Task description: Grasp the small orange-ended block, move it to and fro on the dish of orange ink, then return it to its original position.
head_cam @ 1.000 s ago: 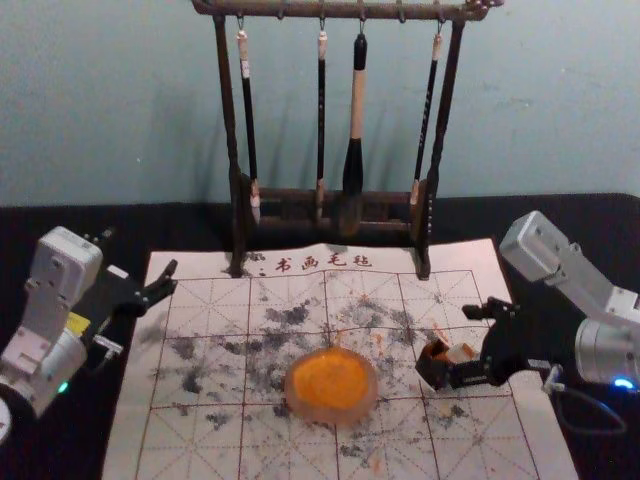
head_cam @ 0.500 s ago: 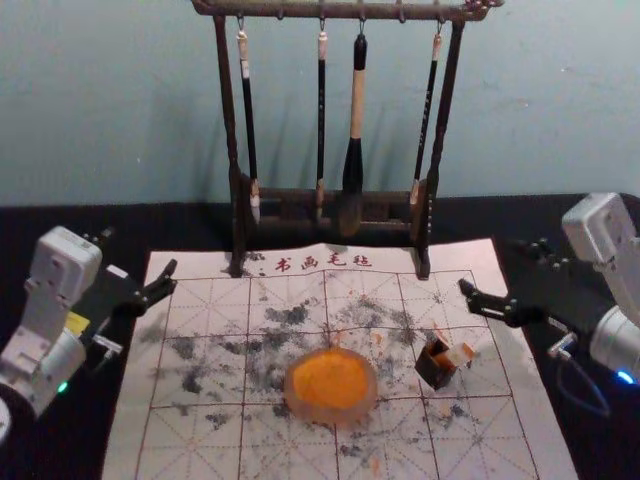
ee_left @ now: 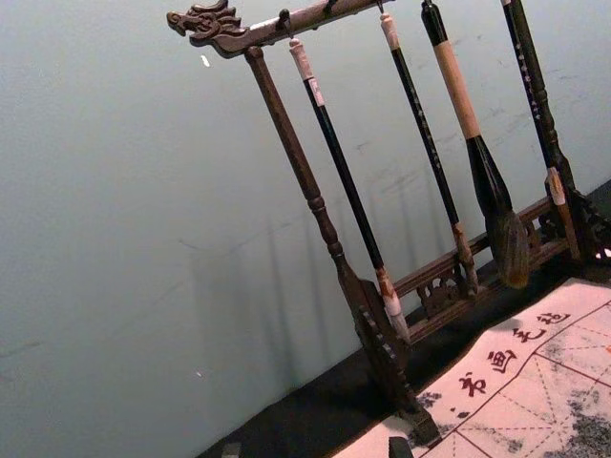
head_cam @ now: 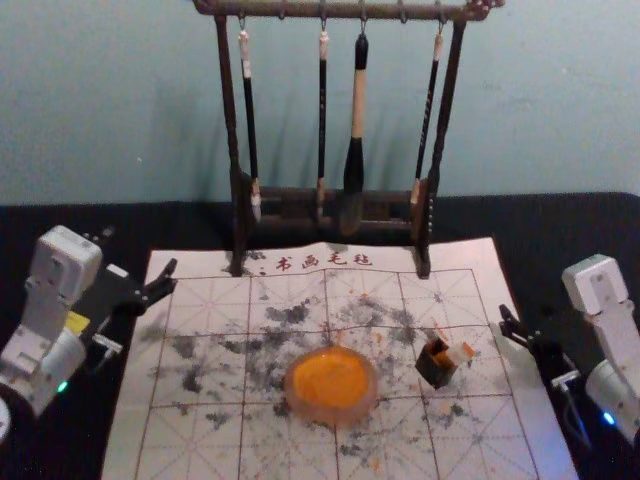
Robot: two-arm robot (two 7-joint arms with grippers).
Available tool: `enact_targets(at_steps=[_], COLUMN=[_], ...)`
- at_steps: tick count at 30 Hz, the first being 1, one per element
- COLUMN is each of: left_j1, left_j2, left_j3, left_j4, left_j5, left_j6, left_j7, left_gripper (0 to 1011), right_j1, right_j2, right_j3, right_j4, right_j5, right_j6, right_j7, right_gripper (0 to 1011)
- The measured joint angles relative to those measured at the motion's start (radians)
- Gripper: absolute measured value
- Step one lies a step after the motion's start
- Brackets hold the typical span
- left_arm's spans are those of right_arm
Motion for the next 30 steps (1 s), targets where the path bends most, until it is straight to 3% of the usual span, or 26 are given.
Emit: enact_targets(at_steps=[7, 30], left_j1=[0.0, 0.0], left_j2=[0.0, 0.0], left_j3=[0.0, 0.0], left_j4=[0.0, 0.0], left_j5=[0.0, 0.0], left_j6=[0.0, 0.0], left_j7=[0.0, 0.0], left_gripper=[1001, 1001], right_j1=[0.011, 0.011], right_j2=[-0.028, -0.023], right_j3=[0.02, 0.013], right_j4=[0.036, 0.033], right_j5=[-0.003, -0.005], right_j6=[-0.016, -0.013], right_j7=[-0.005, -0.004], right_gripper=[1000, 1000])
